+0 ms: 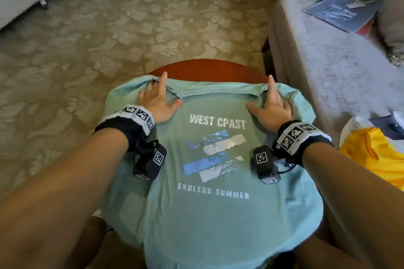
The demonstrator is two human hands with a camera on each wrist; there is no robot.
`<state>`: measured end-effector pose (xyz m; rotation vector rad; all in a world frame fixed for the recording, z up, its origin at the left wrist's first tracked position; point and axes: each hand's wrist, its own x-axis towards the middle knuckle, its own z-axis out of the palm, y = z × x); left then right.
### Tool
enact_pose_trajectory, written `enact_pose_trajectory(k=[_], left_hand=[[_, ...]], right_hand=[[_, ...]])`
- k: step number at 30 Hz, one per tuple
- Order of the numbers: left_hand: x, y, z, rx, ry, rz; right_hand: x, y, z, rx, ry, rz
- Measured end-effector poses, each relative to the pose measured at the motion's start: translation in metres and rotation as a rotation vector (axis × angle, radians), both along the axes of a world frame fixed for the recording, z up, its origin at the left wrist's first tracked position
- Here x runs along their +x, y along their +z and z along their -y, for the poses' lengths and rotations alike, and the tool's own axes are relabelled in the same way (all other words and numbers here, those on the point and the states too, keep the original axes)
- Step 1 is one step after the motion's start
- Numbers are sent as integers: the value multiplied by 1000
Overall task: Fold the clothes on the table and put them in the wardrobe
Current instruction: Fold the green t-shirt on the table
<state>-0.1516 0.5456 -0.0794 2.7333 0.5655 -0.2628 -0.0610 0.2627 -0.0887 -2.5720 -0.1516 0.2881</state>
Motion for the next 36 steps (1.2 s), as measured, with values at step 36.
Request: enact_pose_trajectory(k=[36], left_hand=[[37, 19, -47, -324, 513, 410]], right_hand=[[29, 32, -41, 317, -188, 91]])
